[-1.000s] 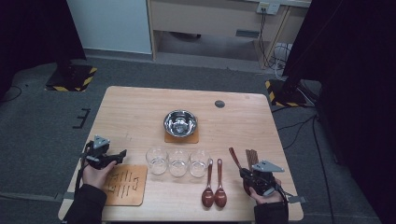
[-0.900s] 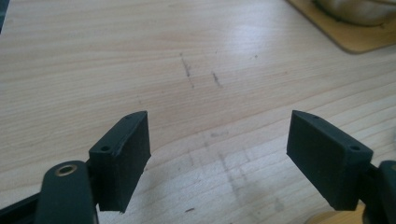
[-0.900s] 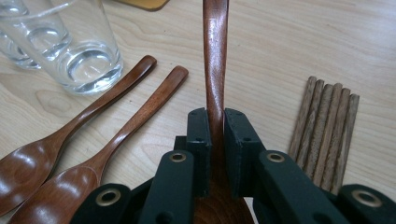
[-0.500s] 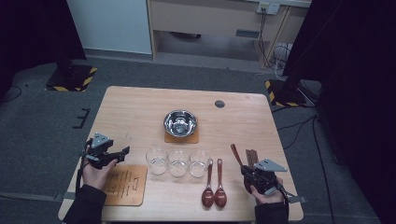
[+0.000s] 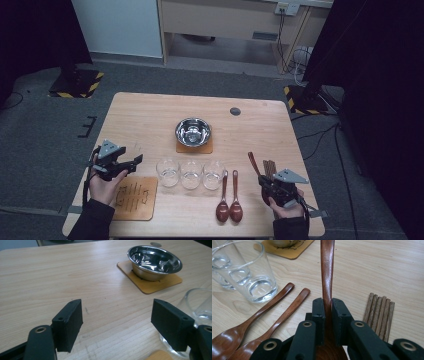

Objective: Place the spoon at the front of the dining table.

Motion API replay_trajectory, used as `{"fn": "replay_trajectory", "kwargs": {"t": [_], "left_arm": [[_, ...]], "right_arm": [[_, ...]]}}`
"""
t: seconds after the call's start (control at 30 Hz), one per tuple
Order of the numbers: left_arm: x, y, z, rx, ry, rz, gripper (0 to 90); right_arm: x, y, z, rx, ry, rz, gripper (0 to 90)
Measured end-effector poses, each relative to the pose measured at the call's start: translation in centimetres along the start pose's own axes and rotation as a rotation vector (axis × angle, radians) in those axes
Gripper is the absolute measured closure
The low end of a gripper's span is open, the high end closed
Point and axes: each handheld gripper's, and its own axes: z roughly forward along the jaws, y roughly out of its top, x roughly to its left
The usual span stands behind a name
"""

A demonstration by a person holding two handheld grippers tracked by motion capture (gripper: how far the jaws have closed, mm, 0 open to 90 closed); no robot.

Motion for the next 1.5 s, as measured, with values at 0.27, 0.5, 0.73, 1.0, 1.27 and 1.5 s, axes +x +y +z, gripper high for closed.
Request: {"fn": "replay_trajectory", "kwargs": {"t": [0.27, 0.5, 0.73, 1.0, 1.27, 1.5], "left_arm": [[-1.2, 0.8, -0.2, -0.025, -0.032, 0.018, 25.5], [-2.2, 1.6, -0.2, -0.050, -0.068, 0.023, 25.8], [-3.1, 2.7, -0.2, -0.080, -0.100, 0.026, 25.9], [-4.5, 4.2, 0.0, -0.107, -0.134, 0.044, 26.0], [-6.1, 5.9, 0.3, -0.134, -0.167, 0.062, 26.2], [-7.7, 7.3, 0.8, -0.152, -0.194, 0.087, 26.3]], "right_arm": [[0.1, 0.2, 0.0, -0.014, -0.002, -0.004, 81.2], [0.0, 0.6, -0.2, -0.028, -0.005, 0.001, 81.2], [0.0, 0.8, -0.2, -0.038, -0.005, -0.004, 81.2], [0.1, 1.7, -0.5, -0.064, -0.003, -0.008, 81.3], [0.2, 2.2, -0.7, -0.091, -0.003, -0.015, 81.3], [0.1, 2.5, -0.9, -0.105, -0.004, -0.012, 81.3]]}}
